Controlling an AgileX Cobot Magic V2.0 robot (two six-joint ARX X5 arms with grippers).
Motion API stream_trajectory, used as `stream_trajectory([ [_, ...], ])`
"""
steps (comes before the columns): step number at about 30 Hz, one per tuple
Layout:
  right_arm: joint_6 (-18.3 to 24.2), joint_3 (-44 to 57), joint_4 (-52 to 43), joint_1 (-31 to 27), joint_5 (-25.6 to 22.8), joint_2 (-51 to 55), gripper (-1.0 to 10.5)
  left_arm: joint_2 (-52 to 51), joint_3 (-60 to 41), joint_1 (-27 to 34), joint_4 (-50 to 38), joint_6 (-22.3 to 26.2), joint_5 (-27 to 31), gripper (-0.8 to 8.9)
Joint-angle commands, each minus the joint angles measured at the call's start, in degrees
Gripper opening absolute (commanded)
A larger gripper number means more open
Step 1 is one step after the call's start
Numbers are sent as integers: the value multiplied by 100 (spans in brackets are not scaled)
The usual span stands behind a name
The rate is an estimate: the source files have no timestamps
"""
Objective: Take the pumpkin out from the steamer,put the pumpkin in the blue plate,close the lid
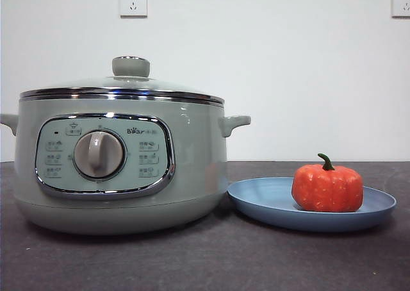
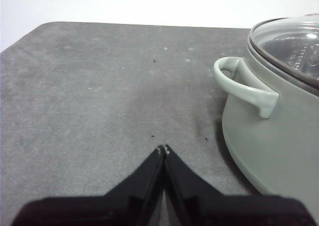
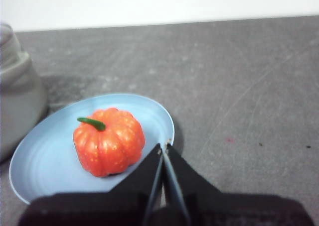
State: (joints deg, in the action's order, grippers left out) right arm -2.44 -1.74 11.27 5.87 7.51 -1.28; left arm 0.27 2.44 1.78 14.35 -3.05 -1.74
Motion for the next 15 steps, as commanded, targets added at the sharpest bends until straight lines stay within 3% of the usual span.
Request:
stream_trajectory([
  [1,-72,81,-39,-13,4,61,-17,-20,-96,20,-15,-20,0,-3],
  [15,-68,81,-13,-13,-35,15,-17,-20,-96,20,-15,-20,0,-3],
])
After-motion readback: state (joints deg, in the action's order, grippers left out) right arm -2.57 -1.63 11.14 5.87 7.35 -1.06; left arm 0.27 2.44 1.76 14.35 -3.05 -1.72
